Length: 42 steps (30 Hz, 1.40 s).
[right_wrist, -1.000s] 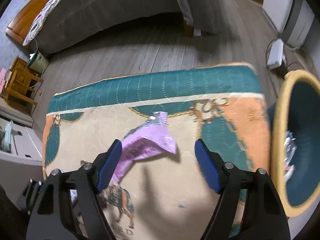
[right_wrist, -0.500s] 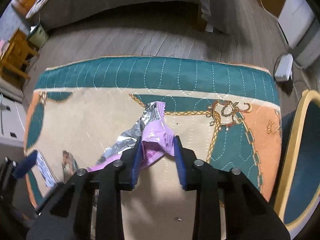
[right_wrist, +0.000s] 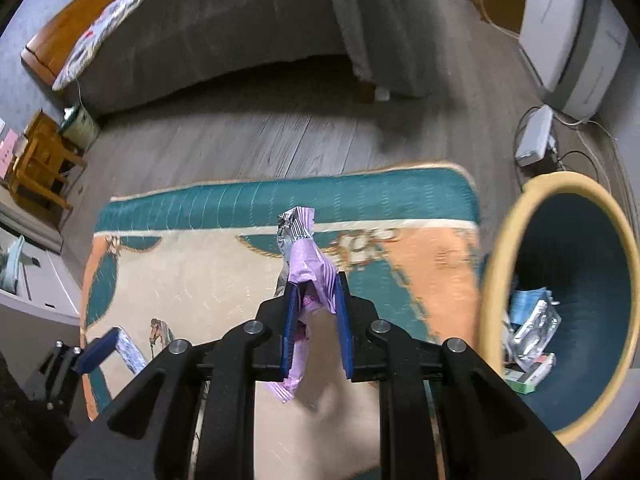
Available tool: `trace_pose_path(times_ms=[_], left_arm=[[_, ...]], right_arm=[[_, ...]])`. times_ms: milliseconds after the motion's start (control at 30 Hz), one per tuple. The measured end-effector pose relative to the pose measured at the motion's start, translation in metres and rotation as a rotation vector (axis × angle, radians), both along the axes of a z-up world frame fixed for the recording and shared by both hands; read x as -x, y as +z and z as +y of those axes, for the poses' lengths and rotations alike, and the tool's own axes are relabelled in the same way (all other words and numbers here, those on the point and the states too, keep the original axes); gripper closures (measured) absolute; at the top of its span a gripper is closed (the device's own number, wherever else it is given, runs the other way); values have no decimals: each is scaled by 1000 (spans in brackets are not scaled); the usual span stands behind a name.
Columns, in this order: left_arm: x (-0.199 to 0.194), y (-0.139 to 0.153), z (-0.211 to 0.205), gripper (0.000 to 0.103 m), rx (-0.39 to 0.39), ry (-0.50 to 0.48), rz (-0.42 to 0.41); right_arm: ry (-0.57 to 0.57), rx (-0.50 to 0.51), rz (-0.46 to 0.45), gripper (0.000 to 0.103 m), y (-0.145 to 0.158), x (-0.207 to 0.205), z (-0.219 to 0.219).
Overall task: Collect trash
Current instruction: 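Carry the foil packet and purple wrapper over the bin and open both tools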
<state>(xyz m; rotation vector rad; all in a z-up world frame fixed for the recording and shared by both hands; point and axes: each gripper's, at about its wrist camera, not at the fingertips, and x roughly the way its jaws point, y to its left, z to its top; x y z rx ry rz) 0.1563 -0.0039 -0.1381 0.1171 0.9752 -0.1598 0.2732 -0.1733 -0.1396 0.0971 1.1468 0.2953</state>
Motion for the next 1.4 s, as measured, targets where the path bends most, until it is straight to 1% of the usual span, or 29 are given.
trace_pose_path(times_ms=[100, 267, 400, 500, 633, 767, 867, 1067, 1167, 1267, 1300, 1333, 1367, 1400], left_arm=[[1, 2, -15, 43, -5, -23, -7], [1, 2, -46, 43, 6, -63, -14], [3, -3, -83, 43, -4, -132, -11], [5, -5, -105, 43, -2, -169, -7], [12, -4, -138, 43, 2, -222, -8], [16, 0, -164, 43, 23, -265, -13], [21, 2, -185, 43, 21, -308, -18], [20, -3, -229, 43, 38, -394, 7], [10, -4, -253, 43, 15, -425, -5], [-4, 1, -270, 43, -20, -450, -54], [-8, 2, -273, 43, -23, -455, -70], [-14, 5, -277, 41, -30, -461, -92], [-19, 7, -280, 32, -37, -465, -112], [-23, 8, -280, 27, -39, -466, -124]], right_arm=[[-9, 17, -30, 86, 12, 5, -20], [-56, 26, -68, 86, 26, 15, -61], [-118, 32, -80, 86, 30, 20, -104], [-177, 34, -78, 86, 30, 22, -140], [-242, 45, -70, 86, 29, 25, -176], [-278, 75, -78, 86, 29, 27, -202], [-300, 123, -89, 86, 29, 29, -221], [-360, 109, -59, 86, 17, 33, -257], [-371, 97, -37, 85, 8, 33, -262], [-377, 70, -45, 82, 7, 32, -264], [-379, 52, -57, 77, 9, 31, -265], [-383, 35, -68, 71, 11, 31, -267], [-388, 25, -80, 69, 13, 30, -268], [-392, 24, -86, 68, 15, 30, -267]])
